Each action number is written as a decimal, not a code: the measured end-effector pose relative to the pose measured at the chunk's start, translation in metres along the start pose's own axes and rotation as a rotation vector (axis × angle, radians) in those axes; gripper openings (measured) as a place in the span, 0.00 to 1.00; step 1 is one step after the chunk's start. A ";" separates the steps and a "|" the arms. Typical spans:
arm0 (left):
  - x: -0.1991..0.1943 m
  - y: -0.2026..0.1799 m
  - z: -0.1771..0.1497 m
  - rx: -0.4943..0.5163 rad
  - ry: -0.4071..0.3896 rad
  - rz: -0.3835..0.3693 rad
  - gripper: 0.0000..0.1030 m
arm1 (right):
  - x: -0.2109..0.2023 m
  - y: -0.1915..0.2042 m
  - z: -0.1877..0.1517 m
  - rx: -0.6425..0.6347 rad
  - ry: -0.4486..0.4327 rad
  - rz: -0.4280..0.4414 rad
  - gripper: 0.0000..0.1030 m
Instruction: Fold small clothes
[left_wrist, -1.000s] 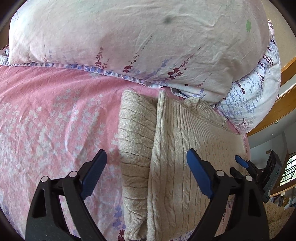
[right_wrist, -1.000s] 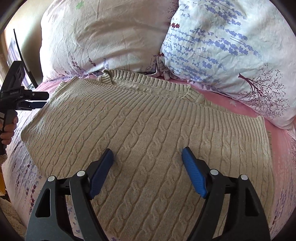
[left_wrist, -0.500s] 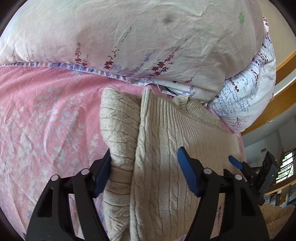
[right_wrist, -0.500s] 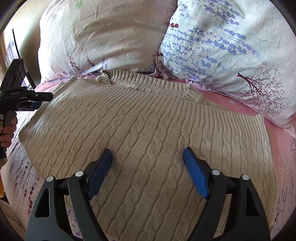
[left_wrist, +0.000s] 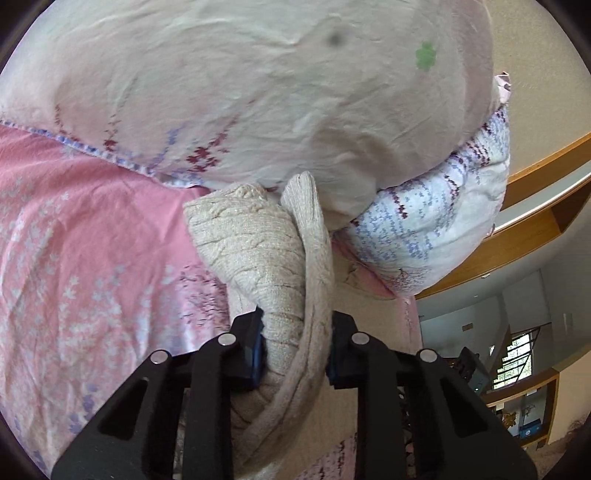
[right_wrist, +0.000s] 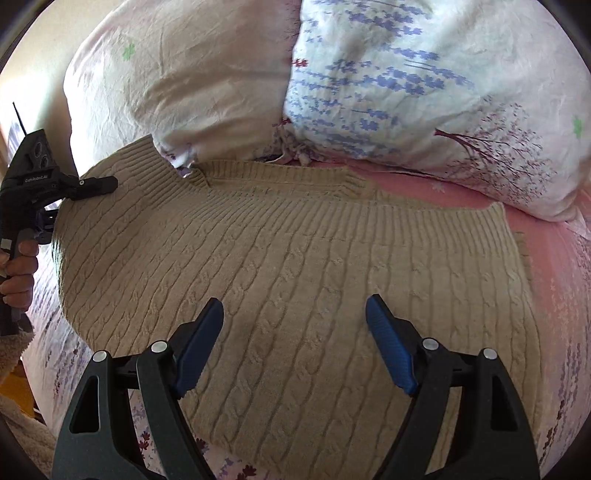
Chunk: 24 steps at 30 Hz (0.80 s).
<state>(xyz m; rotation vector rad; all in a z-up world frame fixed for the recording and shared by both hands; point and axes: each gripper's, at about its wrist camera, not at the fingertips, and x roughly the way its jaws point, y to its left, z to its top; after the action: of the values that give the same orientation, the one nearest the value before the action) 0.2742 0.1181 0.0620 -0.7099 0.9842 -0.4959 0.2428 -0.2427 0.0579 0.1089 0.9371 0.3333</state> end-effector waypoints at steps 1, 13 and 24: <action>0.004 -0.011 0.001 0.013 0.003 -0.016 0.23 | -0.005 -0.007 0.000 0.024 -0.010 -0.011 0.78; 0.111 -0.142 -0.010 0.062 0.139 -0.226 0.22 | -0.081 -0.122 -0.019 0.357 -0.145 -0.179 0.78; 0.241 -0.209 -0.065 0.165 0.416 -0.138 0.37 | -0.106 -0.185 -0.058 0.565 -0.155 -0.227 0.78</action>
<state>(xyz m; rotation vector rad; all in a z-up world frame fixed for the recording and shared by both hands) 0.3179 -0.2048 0.0538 -0.5372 1.2687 -0.8592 0.1810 -0.4548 0.0617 0.5337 0.8579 -0.1564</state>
